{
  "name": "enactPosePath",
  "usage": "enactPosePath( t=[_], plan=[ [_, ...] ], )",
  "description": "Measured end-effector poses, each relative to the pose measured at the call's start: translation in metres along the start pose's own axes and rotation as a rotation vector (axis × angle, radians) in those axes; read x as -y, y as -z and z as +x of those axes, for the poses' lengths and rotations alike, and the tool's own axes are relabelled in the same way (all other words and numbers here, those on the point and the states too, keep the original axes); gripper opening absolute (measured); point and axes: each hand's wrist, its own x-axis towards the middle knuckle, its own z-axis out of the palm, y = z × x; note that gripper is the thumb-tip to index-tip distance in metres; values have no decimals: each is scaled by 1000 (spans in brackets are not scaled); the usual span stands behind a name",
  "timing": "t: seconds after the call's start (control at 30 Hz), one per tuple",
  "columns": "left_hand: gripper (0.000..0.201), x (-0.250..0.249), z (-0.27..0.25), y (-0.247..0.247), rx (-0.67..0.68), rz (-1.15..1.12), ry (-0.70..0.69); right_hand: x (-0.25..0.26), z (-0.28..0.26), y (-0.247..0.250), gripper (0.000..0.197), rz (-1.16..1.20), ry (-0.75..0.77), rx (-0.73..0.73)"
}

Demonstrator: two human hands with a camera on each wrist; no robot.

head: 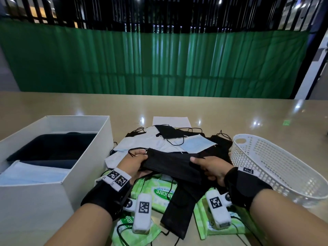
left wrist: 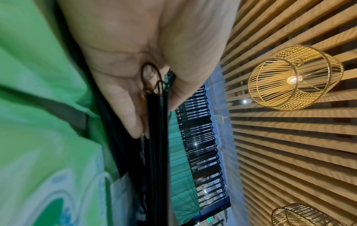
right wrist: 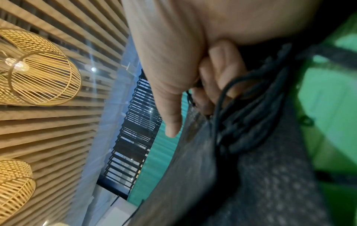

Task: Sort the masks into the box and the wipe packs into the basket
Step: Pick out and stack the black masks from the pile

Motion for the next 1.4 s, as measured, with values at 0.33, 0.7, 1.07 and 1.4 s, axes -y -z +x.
enactPosePath(
  t=[0.33, 0.7, 1.07, 1.4],
  plan=[
    [26, -21, -11, 14, -78, -176, -198, -13, 4, 1, 16, 119, 72, 24],
    [28, -16, -17, 23, 33, 391, 130, -20, 3, 4, 24, 305, 127, 137],
    [20, -27, -16, 22, 30, 387, -96, -22, 4, 6, 15, 305, 129, 126],
    [20, -59, -54, -1, 287, -142, -244, -21, 3, 7, 7, 282, 88, 108]
  ],
)
